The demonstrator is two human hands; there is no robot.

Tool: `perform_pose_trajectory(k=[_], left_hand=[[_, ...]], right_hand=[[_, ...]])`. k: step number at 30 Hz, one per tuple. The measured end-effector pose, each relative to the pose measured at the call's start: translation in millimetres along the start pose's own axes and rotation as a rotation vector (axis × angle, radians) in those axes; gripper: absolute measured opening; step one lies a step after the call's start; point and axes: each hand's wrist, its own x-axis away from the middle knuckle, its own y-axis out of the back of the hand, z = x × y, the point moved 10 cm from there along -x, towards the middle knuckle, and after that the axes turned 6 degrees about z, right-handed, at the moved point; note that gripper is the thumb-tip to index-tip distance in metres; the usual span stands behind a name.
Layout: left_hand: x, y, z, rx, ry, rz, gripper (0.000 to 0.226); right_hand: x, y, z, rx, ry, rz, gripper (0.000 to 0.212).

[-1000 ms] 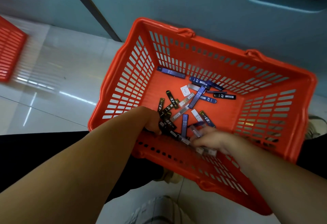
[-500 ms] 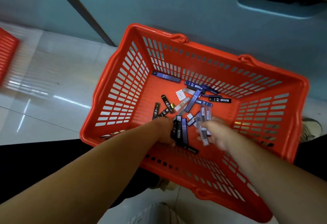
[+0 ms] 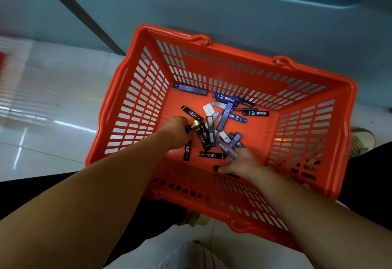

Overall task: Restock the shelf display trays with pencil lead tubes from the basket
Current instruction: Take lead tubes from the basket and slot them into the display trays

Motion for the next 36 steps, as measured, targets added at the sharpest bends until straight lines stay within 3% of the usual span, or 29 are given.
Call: perform_pose_trajectory(k=[3, 5, 9, 15, 19, 24, 28, 31, 36], left_hand=[[10, 0, 19, 0.045, 0.037, 0.04, 0.01], [13, -3, 28, 0.076, 0.062, 0.059, 0.013], [4, -23, 38, 0.078, 0.126, 0.105, 0.021], [-13, -39, 29, -0.092, 0.134, 0.178, 0.029], [-26, -44, 30, -0.201, 0.175, 0.148, 0.046], [-30, -40, 18, -0.131, 0.131, 0.078, 0.03], [-29, -20, 12, 0.128, 0.082, -0.025, 0.035], [-21, -4, 20, 0.18, 0.14, -0.086, 0.043], [-22, 2, 46, 0.349, 0.264, -0.165, 0.036]], right_hand=[[8, 9, 18, 0.508, 0.061, -0.126, 0.063], [10, 20, 24, 0.56, 0.07, -0.218, 0.058], [9, 59, 30, 0.273, 0.106, -0.399, 0.034], [-4, 104, 21, -0.143, 0.032, -0.486, 0.029], [-16, 97, 17, -0.238, 0.029, -0.422, 0.025], [-19, 94, 20, -0.219, 0.027, -0.406, 0.012], [-14, 93, 28, -0.227, 0.072, -0.383, 0.017], [-5, 90, 43, -0.26, 0.09, -0.335, 0.023], [7, 91, 58, -0.305, 0.041, -0.282, 0.065]])
